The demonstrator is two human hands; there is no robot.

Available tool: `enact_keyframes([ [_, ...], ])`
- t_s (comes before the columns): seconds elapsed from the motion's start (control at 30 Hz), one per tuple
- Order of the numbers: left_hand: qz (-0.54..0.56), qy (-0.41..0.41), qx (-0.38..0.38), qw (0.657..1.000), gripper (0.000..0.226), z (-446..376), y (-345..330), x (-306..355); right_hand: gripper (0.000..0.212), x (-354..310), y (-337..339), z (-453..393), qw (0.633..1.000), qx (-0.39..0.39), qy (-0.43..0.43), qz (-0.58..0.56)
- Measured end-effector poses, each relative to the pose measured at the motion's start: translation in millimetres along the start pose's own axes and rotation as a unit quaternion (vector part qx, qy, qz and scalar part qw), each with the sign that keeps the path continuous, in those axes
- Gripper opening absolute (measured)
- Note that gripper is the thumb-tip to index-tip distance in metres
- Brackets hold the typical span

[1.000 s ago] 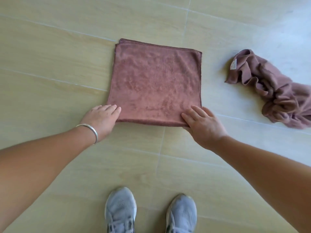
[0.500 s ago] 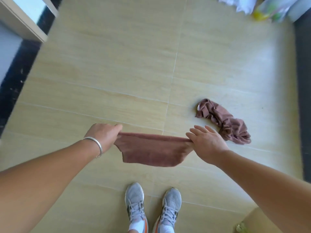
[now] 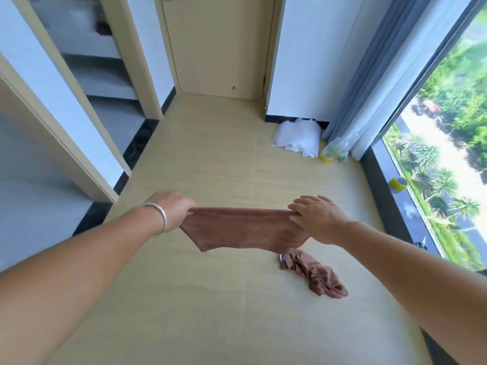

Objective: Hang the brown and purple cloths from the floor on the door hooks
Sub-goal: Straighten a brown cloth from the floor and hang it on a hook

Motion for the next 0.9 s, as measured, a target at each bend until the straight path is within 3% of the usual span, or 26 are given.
enact_keyframes([
  [0.1, -0.01, 0.016, 0.014, 1.0, 0.022, 23, 69, -5, 0.045, 12, 78, 10, 0.999, 0.044, -0.014, -0.01],
  [0.23, 0.026, 0.035, 0.087, 0.995, 0.026, 54, 162, -16, 0.041, 28, 172, 24, 0.995, 0.095, -0.029, -0.028],
  [0.47, 0.0, 0.059, 0.185, 0.981, 0.034, 113, 296, -41, 0.043, 37, 308, 43, 0.983, 0.174, -0.048, -0.03],
  [0.7, -0.032, 0.094, 0.256, 0.962, 0.034, 176, 386, -74, 0.044, 9, 412, 60, 0.978, 0.203, -0.049, -0.03],
  [0.9, -0.034, 0.081, 0.313, 0.946, 0.023, 209, 422, -100, 0.046, -14, 461, 66, 0.969, 0.24, -0.052, -0.029],
])
Point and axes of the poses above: each hand's wrist, its own z-axis away from the middle knuckle, its own y-axis out of the back of the hand, x = y × z, the point moved 9 cm from there along -z, towards the middle knuckle, and after that the axes turned 8 degrees about -y, right-handed, at the moved point
